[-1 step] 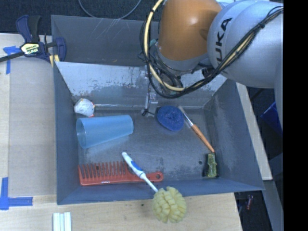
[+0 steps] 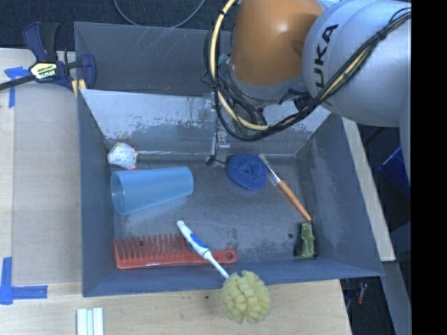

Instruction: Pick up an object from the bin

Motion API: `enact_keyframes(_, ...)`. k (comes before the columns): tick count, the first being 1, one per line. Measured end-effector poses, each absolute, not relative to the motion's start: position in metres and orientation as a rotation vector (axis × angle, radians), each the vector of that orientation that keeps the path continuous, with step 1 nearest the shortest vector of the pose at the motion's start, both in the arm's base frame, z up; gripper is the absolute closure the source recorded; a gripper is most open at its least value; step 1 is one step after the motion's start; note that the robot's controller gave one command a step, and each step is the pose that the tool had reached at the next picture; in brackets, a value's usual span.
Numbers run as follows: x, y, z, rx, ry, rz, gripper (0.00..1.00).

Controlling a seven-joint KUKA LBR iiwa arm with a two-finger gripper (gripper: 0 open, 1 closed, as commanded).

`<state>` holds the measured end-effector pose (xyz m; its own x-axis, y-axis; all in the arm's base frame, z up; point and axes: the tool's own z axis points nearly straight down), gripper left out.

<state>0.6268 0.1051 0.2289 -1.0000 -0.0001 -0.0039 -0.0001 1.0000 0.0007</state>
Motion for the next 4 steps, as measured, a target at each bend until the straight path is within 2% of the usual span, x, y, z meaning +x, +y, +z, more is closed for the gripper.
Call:
enact_keyframes(1,0.598,0.153,0.117,-0.362,3.114,0.001,0.0)
enact_keyframes(2,0.574,0.18,0.157,-0.501,3.085,-0.001,0.0)
enact_keyframes(3,0.589,0.151,0.099,-0.49,3.097,0.001,0.0)
enact_keyframes(4,0.525,0.188,0.07,-0.627,3.052,0.006,0.0)
